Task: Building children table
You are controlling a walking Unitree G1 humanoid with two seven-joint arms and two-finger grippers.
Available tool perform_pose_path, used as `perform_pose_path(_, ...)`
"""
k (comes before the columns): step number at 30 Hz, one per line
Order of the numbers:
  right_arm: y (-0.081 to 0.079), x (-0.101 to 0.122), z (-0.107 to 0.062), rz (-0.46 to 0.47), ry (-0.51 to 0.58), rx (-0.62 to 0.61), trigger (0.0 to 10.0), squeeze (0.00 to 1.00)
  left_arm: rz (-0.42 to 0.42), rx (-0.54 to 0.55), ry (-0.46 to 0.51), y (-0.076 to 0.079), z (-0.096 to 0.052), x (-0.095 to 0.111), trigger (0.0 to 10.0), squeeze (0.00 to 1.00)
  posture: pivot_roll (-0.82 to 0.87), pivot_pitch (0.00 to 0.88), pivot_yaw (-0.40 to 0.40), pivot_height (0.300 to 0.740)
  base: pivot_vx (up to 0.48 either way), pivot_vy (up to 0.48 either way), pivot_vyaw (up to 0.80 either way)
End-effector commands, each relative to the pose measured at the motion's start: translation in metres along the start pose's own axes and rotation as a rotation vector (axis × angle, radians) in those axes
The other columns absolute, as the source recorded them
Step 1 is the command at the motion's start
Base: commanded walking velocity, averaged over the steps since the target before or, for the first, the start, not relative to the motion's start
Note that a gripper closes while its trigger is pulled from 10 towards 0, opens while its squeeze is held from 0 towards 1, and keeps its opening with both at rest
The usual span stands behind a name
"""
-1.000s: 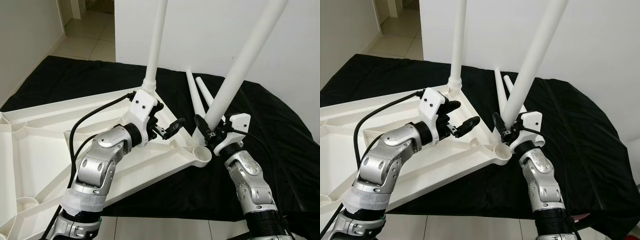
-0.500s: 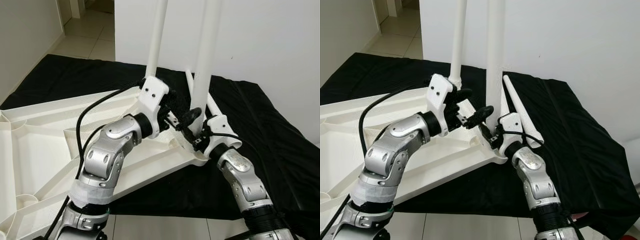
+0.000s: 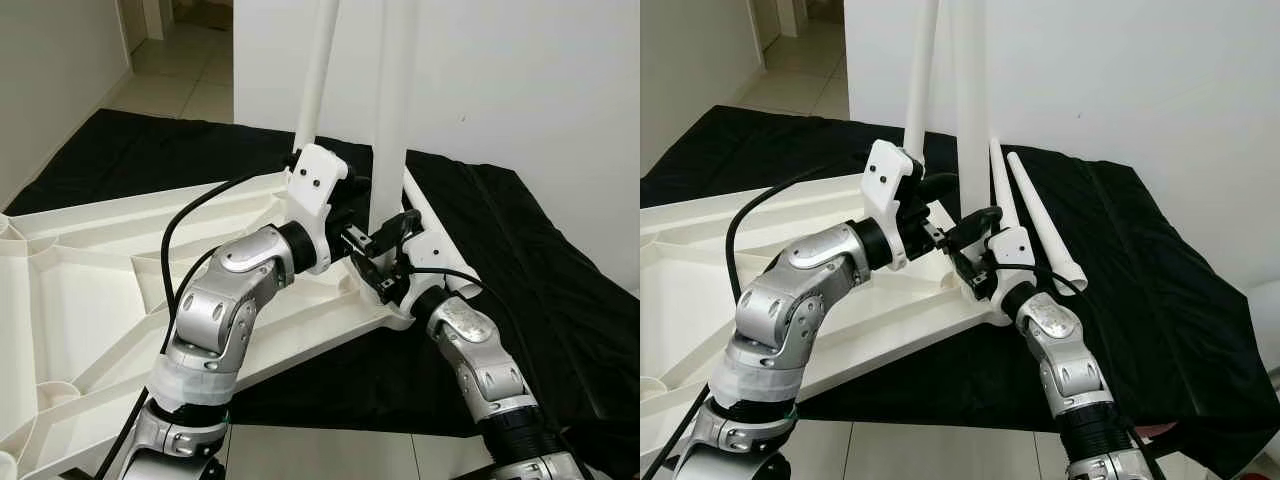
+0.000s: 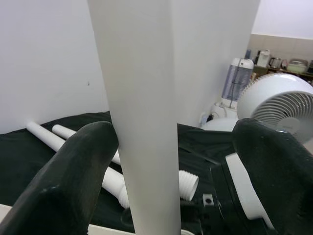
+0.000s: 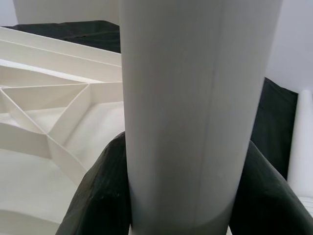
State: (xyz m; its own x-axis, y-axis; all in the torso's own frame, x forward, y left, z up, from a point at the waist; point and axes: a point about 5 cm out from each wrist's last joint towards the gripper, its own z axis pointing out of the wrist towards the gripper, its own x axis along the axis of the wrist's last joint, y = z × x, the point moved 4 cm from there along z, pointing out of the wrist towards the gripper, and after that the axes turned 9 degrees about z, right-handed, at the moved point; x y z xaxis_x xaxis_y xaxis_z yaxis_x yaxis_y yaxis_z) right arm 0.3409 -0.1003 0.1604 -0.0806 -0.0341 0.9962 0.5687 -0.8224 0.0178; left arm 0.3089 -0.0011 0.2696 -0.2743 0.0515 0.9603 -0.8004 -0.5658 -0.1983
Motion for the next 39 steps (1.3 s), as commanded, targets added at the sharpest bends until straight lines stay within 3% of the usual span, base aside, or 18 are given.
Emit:
perform_pose_path(1,-0.003,0.002,0.003,-0.019,0.005,0.023,10.0,0.00,-0.016,-0.009,0.001,0.003,0.006,0.003,10.0,0.00,0.05,0.000,-0.130,0.740,0.000,0.000,0.00)
perform_pose_path(14,-0.007,0.001,0.006,-0.022,0.014,0.031,10.0,0.00,-0.099,0.111,-0.022,-0.015,0.013,0.003,10.0,0.00,0.05,0.000,-0.126,0.740,0.000,0.000,0.00)
perform_pose_path(15,-0.006,0.000,0.006,-0.022,0.014,0.029,10.0,0.00,-0.116,0.108,-0.017,-0.015,0.014,0.004,0.0,0.00,0.05,0.000,-0.126,0.740,0.000,0.000,0.00)
perform_pose_path(25,-0.004,0.001,0.006,-0.017,0.015,0.016,10.0,0.00,-0.132,0.114,-0.002,-0.015,0.013,0.007,0.0,0.00,0.05,0.000,-0.128,0.740,0.000,0.000,0.00)
perform_pose_path(33,-0.002,-0.002,0.008,0.045,0.000,0.002,10.0,0.00,-0.131,0.151,0.003,-0.021,0.013,0.010,0.0,0.00,0.05,0.000,-0.133,0.740,0.000,0.000,0.00)
perform_pose_path(34,-0.001,-0.003,0.008,0.060,-0.009,-0.003,10.0,0.00,-0.128,0.170,-0.002,-0.023,0.013,0.010,3.3,0.00,0.05,0.000,-0.134,0.740,0.000,0.000,0.00)
perform_pose_path(35,-0.001,-0.004,0.009,0.069,-0.014,-0.007,10.0,0.18,-0.127,0.184,-0.006,-0.025,0.013,0.009,8.9,0.00,0.05,0.000,-0.134,0.740,0.000,0.000,0.00)
perform_pose_path(37,0.000,-0.004,0.010,0.076,-0.016,-0.010,10.0,0.18,-0.112,0.190,-0.013,-0.027,0.013,0.009,8.9,0.00,0.05,0.000,-0.134,0.740,0.000,0.000,0.00)
perform_pose_path(38,0.001,-0.003,0.011,0.083,-0.013,-0.017,10.0,1.00,-0.105,0.197,-0.010,-0.029,0.014,0.012,10.0,0.00,0.05,0.000,-0.136,0.740,0.000,0.000,0.00)
perform_pose_path(39,0.003,-0.001,0.014,0.068,-0.008,-0.037,10.0,1.00,-0.102,0.221,-0.006,-0.033,0.016,0.015,10.0,0.00,0.05,0.000,-0.136,0.740,0.000,0.000,0.00)
